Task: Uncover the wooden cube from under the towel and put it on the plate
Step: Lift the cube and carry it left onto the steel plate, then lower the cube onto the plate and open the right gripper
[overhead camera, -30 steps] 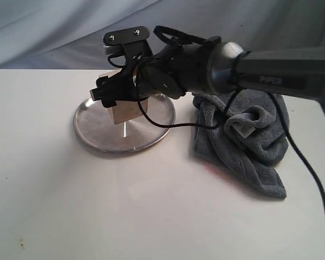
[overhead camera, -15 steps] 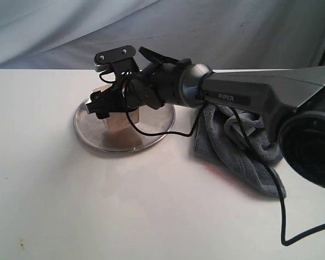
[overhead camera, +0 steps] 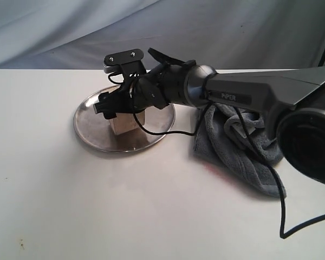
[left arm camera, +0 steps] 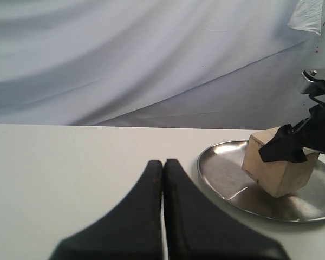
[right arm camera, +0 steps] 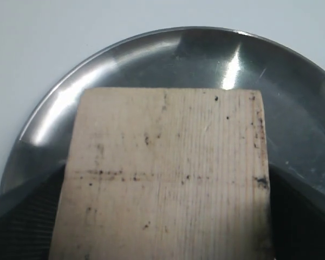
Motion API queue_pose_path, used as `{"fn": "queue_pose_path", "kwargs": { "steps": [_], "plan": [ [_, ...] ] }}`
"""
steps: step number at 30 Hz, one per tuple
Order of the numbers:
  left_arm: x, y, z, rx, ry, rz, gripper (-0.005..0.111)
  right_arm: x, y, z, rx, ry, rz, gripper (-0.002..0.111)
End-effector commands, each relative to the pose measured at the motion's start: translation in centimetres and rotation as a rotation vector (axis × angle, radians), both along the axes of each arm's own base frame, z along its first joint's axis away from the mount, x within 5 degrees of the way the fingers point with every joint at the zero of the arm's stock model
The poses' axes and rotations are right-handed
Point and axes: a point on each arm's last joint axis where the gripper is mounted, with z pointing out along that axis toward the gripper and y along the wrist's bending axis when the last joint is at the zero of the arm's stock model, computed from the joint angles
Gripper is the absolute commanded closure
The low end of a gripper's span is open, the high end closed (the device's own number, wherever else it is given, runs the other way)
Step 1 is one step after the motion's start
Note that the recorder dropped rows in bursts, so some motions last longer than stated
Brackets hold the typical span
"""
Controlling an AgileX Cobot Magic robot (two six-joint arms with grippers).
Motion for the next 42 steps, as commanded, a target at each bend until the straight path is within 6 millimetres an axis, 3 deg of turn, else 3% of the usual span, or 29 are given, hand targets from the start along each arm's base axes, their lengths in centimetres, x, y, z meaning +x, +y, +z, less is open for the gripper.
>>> {"fn": "queue_pose_path", "kwargs": {
  "steps": [1,5,10,14,18,20,26,38,42],
  "plan": [
    [0.0,0.0,-0.1,-0.002,-0.001,0.000,0.105,0.4,0.0,1.1,0.026,-0.046,0.010,0.046],
    [0.0,0.0,-0.1,-0.002,-0.001,0.000,0.105,0.6,-0.2,1.0,0.024,-0.043,0.005,0.046],
    [0.0,0.0,-0.1,-0.002,-0.001,0.000,0.105,0.8,-0.3,-0.7,0.003,-0.019,0.002,0.046],
    [0.0,0.0,-0.1,-0.002,-0.001,0.000,0.105,0.8,-0.3,-0.6,0.008,-0.025,0.003,0.044],
    [0.0,0.0,-0.1,-0.002,-0.001,0.000,0.105,0.8,-0.3,-0.4,0.010,-0.025,0.002,0.019],
    [0.0,0.0,-0.1,-0.002,-0.001,0.000,0.105,0.8,-0.3,0.0,0.016,-0.032,0.002,0.013],
    [0.0,0.0,-0.1,0.001,-0.001,-0.001,0.105,0.5,-0.3,2.2,0.025,-0.050,0.003,0.011],
    [0.0,0.0,-0.1,-0.001,-0.001,0.000,0.105,-2.4,-1.1,10.1,-0.073,-0.087,0.025,0.011],
    [0.0,0.0,-0.1,-0.001,-0.001,0.000,0.105,-3.2,-1.6,11.9,-0.096,-0.098,0.022,0.013]
  ]
}}
